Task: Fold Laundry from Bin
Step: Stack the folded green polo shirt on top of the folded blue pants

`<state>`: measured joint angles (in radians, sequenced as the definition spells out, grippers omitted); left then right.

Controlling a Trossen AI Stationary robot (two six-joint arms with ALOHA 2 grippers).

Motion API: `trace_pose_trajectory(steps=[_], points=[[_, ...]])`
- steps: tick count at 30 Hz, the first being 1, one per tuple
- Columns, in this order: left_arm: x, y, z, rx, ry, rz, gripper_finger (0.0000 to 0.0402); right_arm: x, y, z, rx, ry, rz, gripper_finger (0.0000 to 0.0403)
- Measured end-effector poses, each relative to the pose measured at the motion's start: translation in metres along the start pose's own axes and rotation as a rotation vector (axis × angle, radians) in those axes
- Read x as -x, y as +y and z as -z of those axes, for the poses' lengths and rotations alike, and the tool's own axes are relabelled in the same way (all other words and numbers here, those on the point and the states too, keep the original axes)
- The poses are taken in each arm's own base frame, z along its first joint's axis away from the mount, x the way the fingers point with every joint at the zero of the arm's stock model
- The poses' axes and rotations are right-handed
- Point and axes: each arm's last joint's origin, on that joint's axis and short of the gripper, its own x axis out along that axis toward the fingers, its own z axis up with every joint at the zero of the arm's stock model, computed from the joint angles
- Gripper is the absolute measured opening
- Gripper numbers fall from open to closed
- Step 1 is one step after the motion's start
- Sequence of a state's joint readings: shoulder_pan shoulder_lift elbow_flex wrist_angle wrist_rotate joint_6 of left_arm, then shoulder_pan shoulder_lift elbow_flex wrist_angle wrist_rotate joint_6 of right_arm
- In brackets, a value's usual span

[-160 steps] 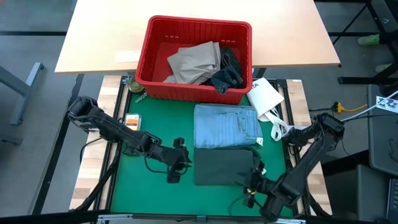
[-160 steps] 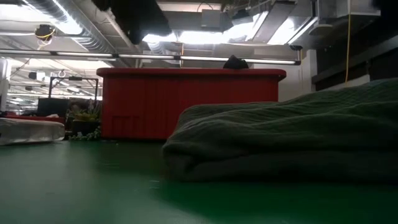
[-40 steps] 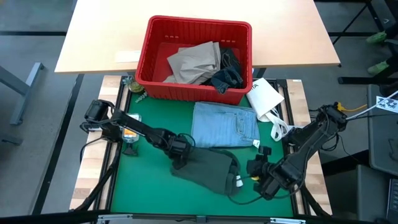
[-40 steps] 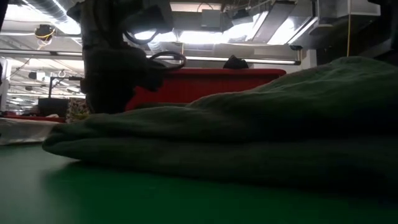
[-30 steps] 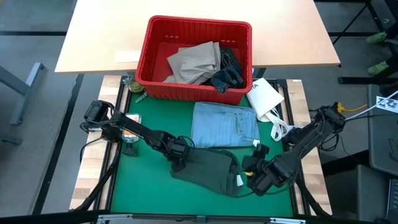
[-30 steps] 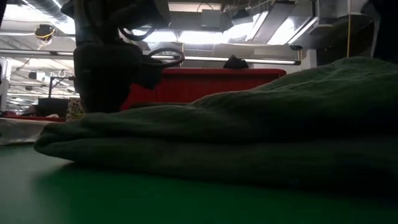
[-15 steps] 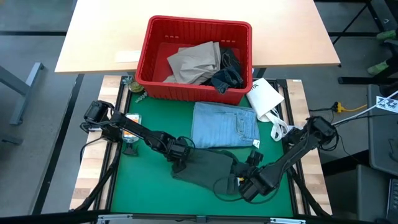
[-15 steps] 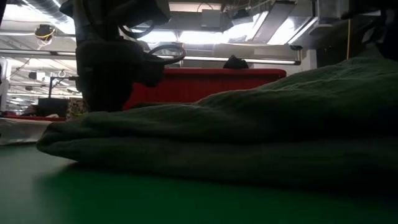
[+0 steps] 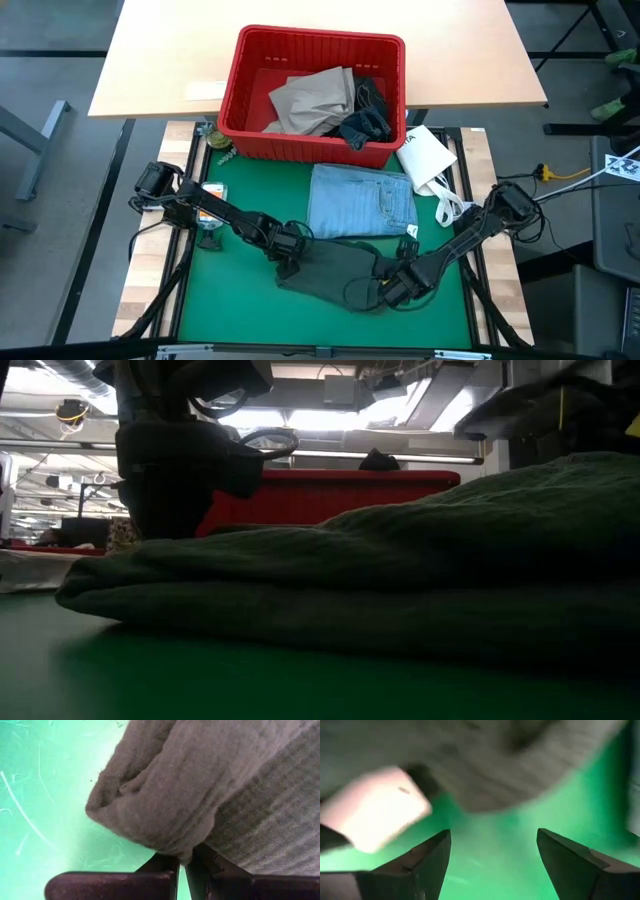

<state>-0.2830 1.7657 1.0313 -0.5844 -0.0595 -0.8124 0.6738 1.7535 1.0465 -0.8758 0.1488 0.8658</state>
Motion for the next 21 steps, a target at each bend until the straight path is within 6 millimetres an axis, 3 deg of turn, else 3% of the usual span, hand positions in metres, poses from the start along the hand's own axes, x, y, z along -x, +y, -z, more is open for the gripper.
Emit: trace_pose_trajectory(steps=[5, 11, 21], points=[[0.0, 0.0, 0.0, 0.0, 0.001, 0.001, 0.0015, -0.009, 0.0, 0.003, -0.03, -0.164, -0.203, 0.0296], [0.0, 0.0, 0.0, 0.02, 0.001, 0.001, 0.0015, -0.022, -0.009, 0.011, -0.123, -0.219, -0.196, 0.0296], [0.0, 0.0, 0.0, 0.026, 0.0, 0.002, 0.0015, -0.024, -0.007, 0.007, -0.146, -0.305, -0.189, 0.0296]])
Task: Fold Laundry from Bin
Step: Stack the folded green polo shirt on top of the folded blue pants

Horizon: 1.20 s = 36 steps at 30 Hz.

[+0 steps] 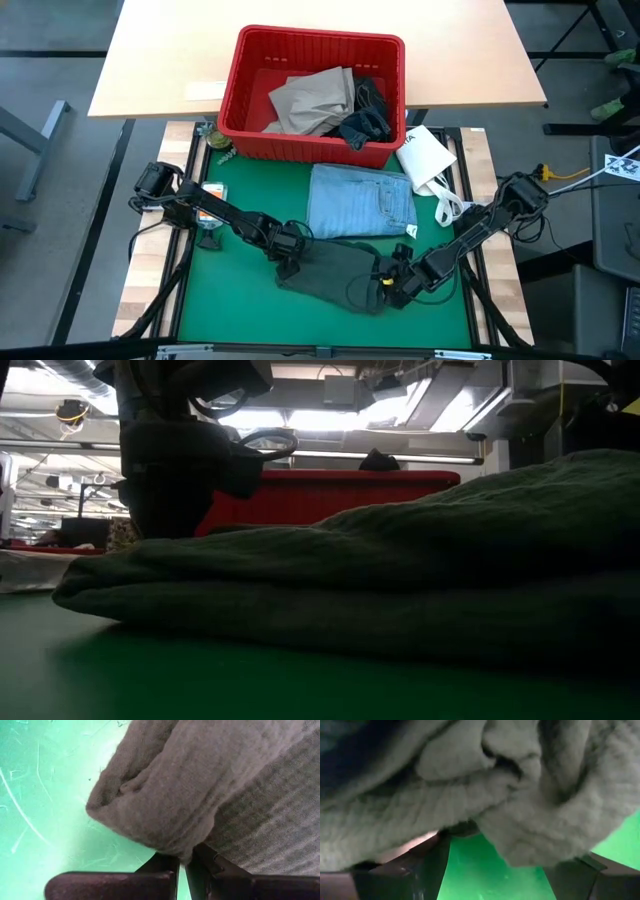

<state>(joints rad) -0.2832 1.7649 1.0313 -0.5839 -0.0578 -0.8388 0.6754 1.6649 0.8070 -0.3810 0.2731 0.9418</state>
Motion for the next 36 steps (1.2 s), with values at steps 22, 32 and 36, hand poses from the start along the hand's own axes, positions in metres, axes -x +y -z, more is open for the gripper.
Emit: trace_pose_trajectory(steps=[22, 32, 36], points=[[0.0, -0.001, 0.0, -0.002, -0.003, 0.004, 0.0015, -0.027, 0.002, -0.008, -0.061, -0.137, 0.059, 0.0159], [0.0, -0.003, 0.002, -0.016, 0.024, 0.029, 0.0007, -0.019, 0.004, -0.012, -0.014, -0.158, 0.026, 0.0027], [0.001, -0.004, 0.003, -0.017, 0.063, 0.067, 0.0005, -0.009, 0.007, -0.017, 0.02, -0.15, -0.015, 0.002]])
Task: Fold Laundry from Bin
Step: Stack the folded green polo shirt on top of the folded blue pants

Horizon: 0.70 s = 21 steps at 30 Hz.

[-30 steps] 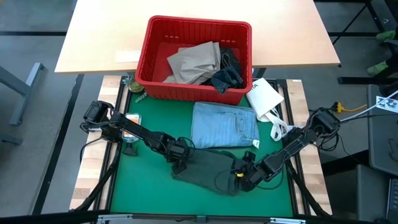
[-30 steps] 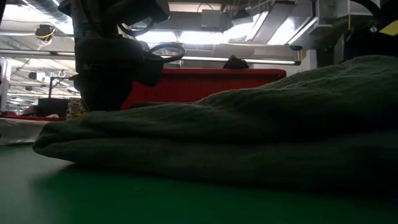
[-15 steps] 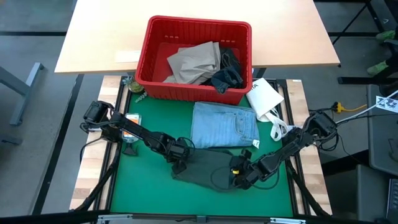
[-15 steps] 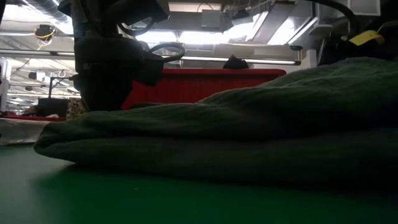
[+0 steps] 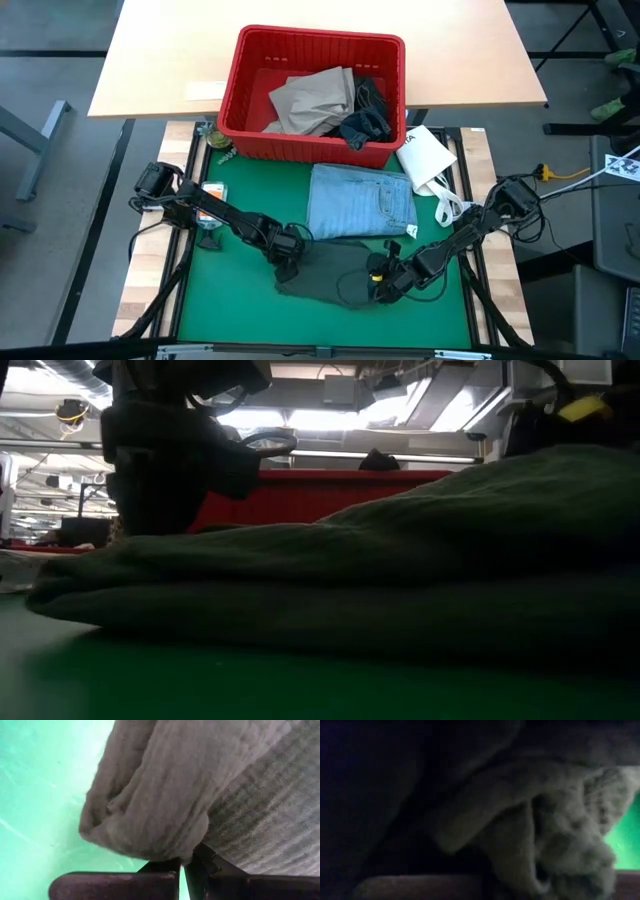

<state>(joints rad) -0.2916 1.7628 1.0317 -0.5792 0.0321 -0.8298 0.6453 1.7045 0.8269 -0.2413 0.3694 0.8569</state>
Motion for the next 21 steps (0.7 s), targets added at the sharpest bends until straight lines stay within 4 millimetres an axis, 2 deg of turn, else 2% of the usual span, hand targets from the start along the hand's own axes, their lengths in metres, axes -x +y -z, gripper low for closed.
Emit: trace_pose_trajectory(steps=[4, 10, 21], points=[[0.01, -0.003, 0.0, -0.007, 0.006, 0.042, 0.0003, 0.013, 0.006, -0.011, 0.016, -0.045, -0.047, 0.001], [0.038, -0.009, -0.003, -0.017, -0.054, 0.122, 0.0002, 0.02, 0.013, -0.022, 0.014, -0.081, -0.07, 0.0013], [0.069, -0.015, -0.006, -0.02, -0.111, 0.217, 0.0001, 0.032, 0.022, -0.05, 0.04, -0.118, -0.102, 0.0008]])
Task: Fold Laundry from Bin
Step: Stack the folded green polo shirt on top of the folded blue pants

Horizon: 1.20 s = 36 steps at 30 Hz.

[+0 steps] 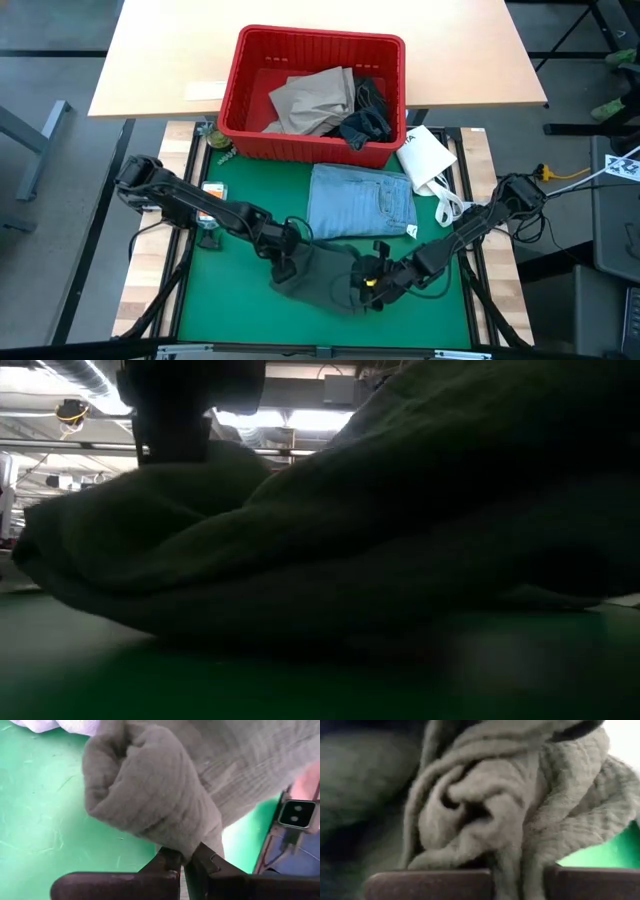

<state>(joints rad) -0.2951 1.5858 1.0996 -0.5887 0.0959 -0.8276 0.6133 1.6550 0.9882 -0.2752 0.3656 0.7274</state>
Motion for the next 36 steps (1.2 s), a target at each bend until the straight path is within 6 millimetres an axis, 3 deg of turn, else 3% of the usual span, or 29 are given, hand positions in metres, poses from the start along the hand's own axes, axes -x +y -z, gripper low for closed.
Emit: trace_pose_trajectory(steps=[9, 18, 29, 36], points=[[0.008, 0.0, -0.002, 0.005, -0.007, 0.038, 0.0, 0.02, 0.0, -0.019, 0.084, 0.114, 0.132, 0.0009], [0.014, 0.001, -0.024, 0.03, -0.102, 0.169, 0.0, 0.044, 0.0, -0.038, 0.131, 0.206, 0.214, 0.0012], [0.021, 0.005, -0.046, 0.028, -0.176, 0.312, 0.0, 0.065, -0.02, -0.073, 0.196, 0.285, 0.308, 0.001], [0.028, 0.018, -0.066, 0.034, -0.232, 0.376, 0.0, 0.079, -0.039, -0.095, 0.217, 0.338, 0.361, 0.0011]])
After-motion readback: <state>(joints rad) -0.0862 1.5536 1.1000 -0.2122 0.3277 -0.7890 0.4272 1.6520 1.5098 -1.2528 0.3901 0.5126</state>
